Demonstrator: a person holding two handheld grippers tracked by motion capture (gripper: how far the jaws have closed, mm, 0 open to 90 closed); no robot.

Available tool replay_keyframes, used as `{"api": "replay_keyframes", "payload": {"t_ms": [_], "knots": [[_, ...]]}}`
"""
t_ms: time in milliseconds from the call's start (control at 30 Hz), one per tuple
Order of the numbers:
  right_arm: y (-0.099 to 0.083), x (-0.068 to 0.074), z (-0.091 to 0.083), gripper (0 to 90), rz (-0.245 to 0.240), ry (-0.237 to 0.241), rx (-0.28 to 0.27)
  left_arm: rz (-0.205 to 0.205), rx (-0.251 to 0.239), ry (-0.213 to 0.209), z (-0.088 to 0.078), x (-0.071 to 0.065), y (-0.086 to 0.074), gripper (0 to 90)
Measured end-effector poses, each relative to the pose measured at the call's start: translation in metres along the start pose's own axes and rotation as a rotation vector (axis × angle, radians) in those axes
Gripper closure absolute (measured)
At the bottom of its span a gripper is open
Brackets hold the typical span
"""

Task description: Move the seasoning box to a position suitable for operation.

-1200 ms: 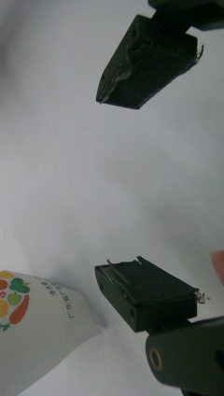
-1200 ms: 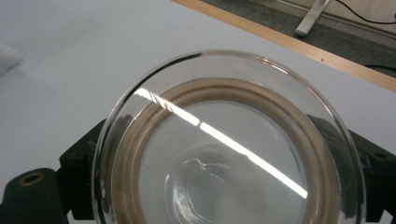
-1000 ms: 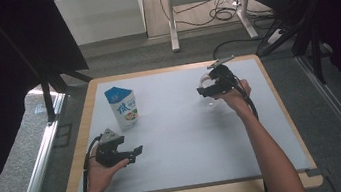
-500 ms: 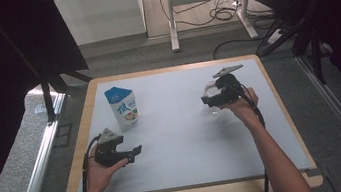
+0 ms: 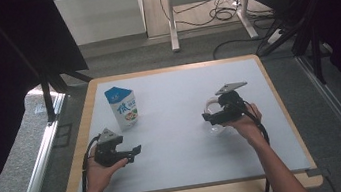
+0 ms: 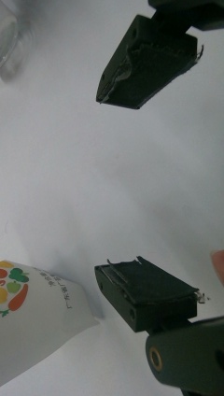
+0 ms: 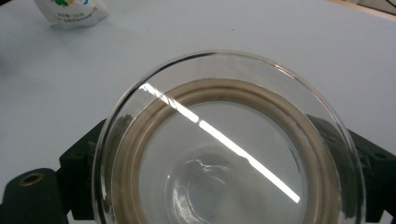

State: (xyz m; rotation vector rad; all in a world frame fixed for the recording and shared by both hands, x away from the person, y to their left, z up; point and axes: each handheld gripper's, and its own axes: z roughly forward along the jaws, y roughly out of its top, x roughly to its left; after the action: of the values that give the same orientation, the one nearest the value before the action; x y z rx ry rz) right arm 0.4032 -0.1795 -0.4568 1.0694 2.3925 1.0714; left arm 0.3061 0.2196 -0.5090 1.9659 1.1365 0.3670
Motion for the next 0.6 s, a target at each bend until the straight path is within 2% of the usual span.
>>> {"api": "replay_keyframes", "payload": {"t_ms": [267,333,467,567,600], "knots": [[-0.008,0.003,0.005,11.3,0.017,0.016,0.025,0.003,0.008,0.001,0.002,0.000,-0.002,15.4],[-0.011,0.004,0.007,11.1,0.024,0.010,0.012,0.000,0.007,0.004,0.002,-0.001,-0.003,15.3],[-0.010,0.007,0.009,10.3,0.001,0.005,0.021,0.002,0.005,0.006,0.002,-0.001,-0.003,15.3],[-0.006,0.011,0.005,7.4,0.004,0.007,-0.010,0.011,0.006,0.005,0.004,-0.001,-0.003,15.3],[-0.002,0.011,-0.001,5.5,0.018,0.017,-0.053,0.014,0.008,0.003,0.005,-0.001,-0.003,15.3]]}}
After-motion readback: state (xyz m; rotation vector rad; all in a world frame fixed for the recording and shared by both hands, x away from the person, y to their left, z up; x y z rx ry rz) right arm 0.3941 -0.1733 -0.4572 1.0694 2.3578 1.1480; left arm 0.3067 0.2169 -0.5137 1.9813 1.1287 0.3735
